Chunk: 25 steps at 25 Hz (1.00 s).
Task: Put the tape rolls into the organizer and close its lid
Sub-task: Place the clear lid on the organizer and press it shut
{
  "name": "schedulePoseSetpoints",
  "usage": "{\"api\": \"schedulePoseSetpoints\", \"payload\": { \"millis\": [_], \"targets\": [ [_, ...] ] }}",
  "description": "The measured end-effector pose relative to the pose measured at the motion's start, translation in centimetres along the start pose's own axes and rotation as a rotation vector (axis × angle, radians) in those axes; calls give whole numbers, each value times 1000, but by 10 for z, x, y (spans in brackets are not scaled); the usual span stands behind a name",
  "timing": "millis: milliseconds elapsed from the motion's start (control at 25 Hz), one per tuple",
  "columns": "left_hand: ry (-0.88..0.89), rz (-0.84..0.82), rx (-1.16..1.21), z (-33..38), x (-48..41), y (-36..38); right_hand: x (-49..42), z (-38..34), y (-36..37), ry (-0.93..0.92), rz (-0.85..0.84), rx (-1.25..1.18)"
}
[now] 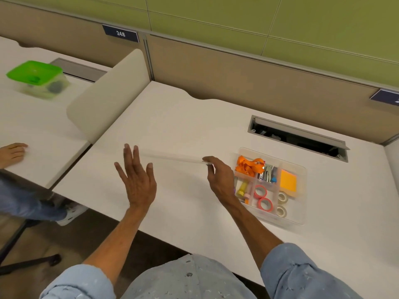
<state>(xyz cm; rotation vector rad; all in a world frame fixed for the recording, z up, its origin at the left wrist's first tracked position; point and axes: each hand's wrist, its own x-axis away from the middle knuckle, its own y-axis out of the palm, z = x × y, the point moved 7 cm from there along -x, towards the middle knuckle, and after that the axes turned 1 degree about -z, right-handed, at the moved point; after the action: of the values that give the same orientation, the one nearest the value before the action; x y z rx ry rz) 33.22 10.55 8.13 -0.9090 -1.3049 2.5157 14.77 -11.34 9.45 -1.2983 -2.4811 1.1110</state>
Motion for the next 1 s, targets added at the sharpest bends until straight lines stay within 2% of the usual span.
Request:
{"api": "schedulePoseSetpoints", "payload": {
  "millis": [120,400,520,640,720,840,1000],
  "targets": [
    [-114,48,68,-9,-11,-9,-19,-3,-19,30,10,-202],
    [-212,-181,285,18,-15,17,-40,30,-64,237,-62,-693],
    [-171,-265,341,42,-8,29,-28,62,-86,396,-13,-842],
    [-247,-350,414,64,5,48,-10,100,-102,601,88,-966],
    [-324,-345,451,80,14,60,6,124,-110,700,118,-951],
    [-392,-378,519,114,28,80,34,155,-125,799,108,-772],
    [-429,-486,608,165,46,107,58,191,-161,791,201,-641]
  ]
}}
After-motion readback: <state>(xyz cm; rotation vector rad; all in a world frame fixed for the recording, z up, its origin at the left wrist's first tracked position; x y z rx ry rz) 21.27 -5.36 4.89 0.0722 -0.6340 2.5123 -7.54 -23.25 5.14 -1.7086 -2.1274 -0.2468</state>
